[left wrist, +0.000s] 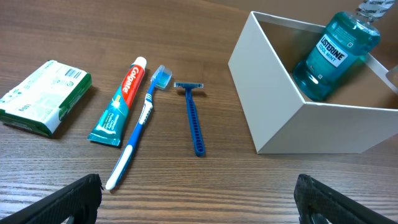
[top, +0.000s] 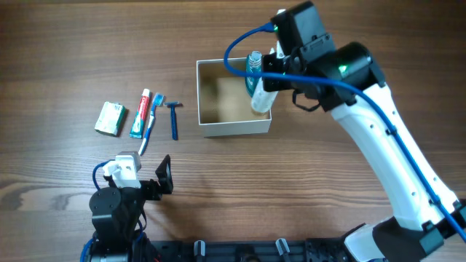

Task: Pack container
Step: 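Move the lotion tube into the box beside the mouthwash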

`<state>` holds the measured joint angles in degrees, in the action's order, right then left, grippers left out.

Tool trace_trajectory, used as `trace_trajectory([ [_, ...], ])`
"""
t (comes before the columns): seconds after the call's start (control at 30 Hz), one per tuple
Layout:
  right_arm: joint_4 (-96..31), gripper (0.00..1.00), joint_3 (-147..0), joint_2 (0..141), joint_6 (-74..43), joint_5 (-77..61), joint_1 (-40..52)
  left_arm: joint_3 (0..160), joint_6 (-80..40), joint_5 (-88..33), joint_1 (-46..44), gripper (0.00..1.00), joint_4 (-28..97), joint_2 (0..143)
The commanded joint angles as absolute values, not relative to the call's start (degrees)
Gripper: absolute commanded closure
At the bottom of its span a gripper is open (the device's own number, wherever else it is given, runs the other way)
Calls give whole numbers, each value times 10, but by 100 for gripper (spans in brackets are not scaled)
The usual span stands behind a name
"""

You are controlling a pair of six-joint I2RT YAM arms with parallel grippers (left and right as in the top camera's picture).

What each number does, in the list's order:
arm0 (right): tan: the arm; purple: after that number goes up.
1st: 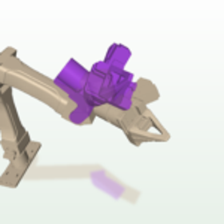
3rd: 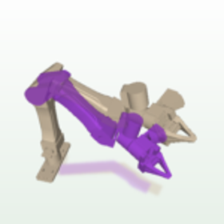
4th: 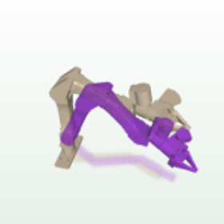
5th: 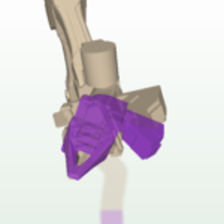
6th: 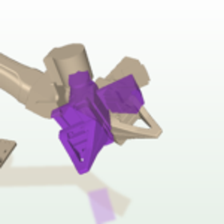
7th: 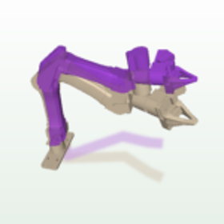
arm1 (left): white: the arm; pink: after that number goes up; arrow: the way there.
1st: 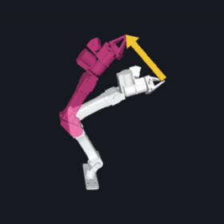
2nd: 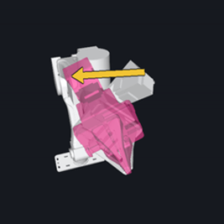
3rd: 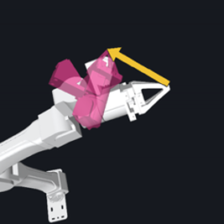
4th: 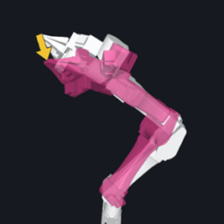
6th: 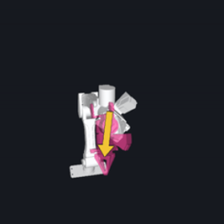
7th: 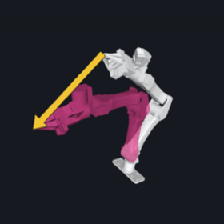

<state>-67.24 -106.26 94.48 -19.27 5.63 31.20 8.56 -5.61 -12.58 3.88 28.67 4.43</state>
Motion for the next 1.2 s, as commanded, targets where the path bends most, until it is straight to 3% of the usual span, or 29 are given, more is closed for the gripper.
trace_trajectory([
  [0.0,-664,96,-1064,918,-212,74,333,81,-49,-141,43,0,287,39],
  [1.17,-656,96,-1053,1062,-242,135,335,81,-49,-141,43,0,287,39],
])
